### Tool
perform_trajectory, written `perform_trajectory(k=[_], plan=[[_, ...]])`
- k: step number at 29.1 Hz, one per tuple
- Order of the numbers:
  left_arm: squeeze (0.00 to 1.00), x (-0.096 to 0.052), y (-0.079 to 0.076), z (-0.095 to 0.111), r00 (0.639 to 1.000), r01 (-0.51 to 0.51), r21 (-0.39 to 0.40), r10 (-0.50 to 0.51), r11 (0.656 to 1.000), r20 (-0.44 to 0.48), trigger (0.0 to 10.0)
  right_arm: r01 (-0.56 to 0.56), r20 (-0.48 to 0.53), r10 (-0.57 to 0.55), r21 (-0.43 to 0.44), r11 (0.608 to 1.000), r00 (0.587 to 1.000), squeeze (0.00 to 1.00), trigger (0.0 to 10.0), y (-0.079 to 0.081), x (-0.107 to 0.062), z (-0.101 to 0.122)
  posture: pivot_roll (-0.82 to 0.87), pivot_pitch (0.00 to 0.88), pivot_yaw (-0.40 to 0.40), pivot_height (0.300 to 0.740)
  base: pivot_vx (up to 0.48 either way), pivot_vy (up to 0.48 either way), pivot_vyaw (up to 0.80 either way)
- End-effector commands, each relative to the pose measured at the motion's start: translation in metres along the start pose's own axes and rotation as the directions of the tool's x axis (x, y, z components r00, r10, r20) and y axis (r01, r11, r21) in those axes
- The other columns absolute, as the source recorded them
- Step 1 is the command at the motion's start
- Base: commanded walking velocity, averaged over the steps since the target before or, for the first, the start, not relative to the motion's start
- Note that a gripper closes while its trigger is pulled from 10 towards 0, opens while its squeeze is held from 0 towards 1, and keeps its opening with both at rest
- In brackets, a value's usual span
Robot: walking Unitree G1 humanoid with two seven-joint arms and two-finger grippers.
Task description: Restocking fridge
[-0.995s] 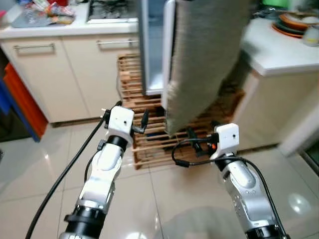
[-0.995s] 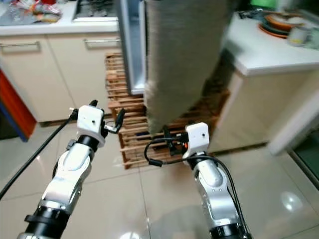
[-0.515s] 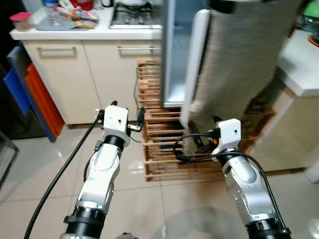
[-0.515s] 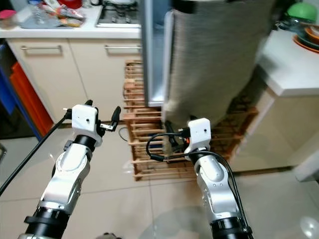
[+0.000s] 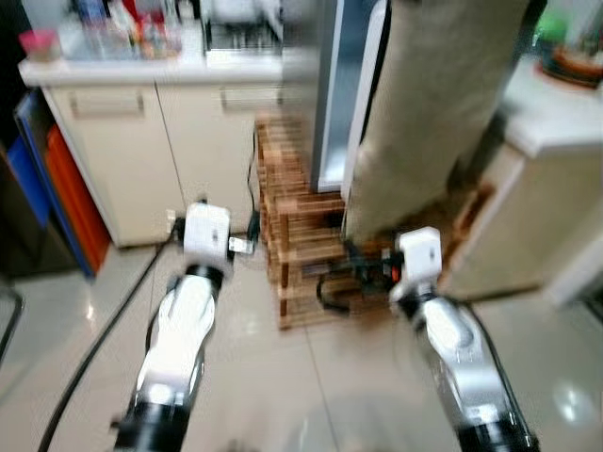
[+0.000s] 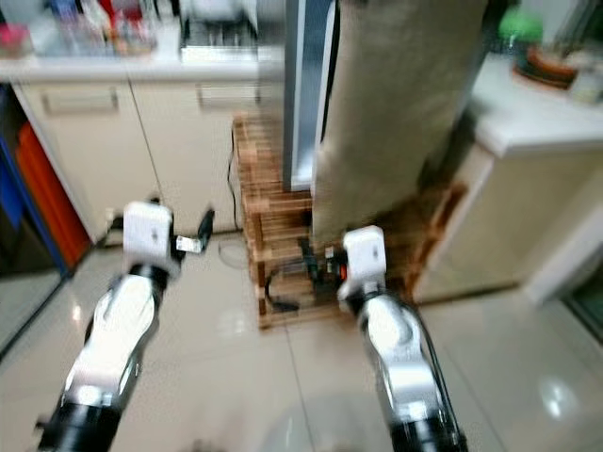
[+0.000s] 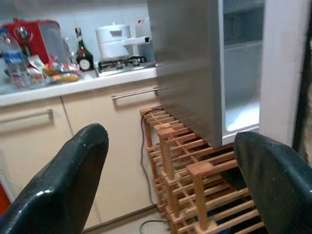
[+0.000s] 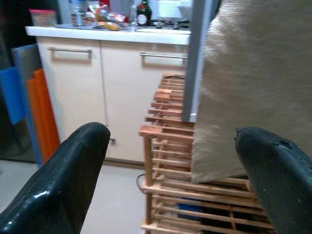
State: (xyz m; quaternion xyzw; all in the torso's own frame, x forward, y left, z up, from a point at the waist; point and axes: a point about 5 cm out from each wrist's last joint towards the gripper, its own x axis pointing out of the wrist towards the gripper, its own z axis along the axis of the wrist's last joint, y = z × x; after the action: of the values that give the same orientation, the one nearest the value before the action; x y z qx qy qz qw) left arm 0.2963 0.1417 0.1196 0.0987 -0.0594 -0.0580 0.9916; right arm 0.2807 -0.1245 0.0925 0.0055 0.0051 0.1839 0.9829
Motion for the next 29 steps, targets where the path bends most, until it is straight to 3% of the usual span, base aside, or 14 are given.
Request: perform_trajectory(k=[1,8,17,24,27,29], plan=[[0.00,-0.001,-0.005,0.001,1.000,0.022,0.015,-0.022,1.000,0.002,10.0,-0.007,-0.009,0.007,0.000,1.000,1.000,0.00,10.0,0.001,-0.004,-0.002,-0.09,0.000,-0.002,0.740,0.000,0.000,0.00],[0.00,-0.003,0.004,-0.005,0.999,-0.017,-0.050,0.015,0.999,-0.036,10.0,0.020,-0.036,-0.020,-0.011,1.000,0.999,0.00,10.0,-0.009,-0.017,-0.009,-0.10,0.000,-0.003,0.740,0.312,0.000,0.00],[0.00,0.000,0.005,-0.013,0.996,-0.034,-0.083,0.028,0.996,-0.082,10.0,0.058,-0.035,-0.058,-0.012,0.998,0.998,0.00,10.0,-0.016,-0.017,-0.007,-0.12,0.000,0.011,0.740,0.469,0.000,0.00],[0.00,-0.002,0.000,-0.018,0.995,-0.012,-0.122,-0.001,0.992,-0.101,10.0,0.204,0.011,-0.204,0.009,0.979,0.979,0.00,10.0,-0.033,-0.023,-0.002,-0.13,0.000,0.019,0.740,0.456,0.000,0.00],[0.00,-0.002,0.000,-0.019,0.995,-0.005,-0.117,-0.007,0.993,-0.104,10.0,0.356,-0.001,-0.356,0.021,0.934,0.934,0.00,10.0,-0.052,-0.032,-0.005,-0.13,0.000,0.012,0.740,0.455,0.000,0.00],[0.00,-0.003,0.001,-0.019,0.994,-0.002,-0.114,-0.010,0.993,-0.105,10.0,0.391,-0.016,-0.391,-0.001,0.921,0.920,0.00,10.0,-0.058,-0.037,-0.009,-0.13,0.000,0.014,0.740,0.456,0.000,0.00]])
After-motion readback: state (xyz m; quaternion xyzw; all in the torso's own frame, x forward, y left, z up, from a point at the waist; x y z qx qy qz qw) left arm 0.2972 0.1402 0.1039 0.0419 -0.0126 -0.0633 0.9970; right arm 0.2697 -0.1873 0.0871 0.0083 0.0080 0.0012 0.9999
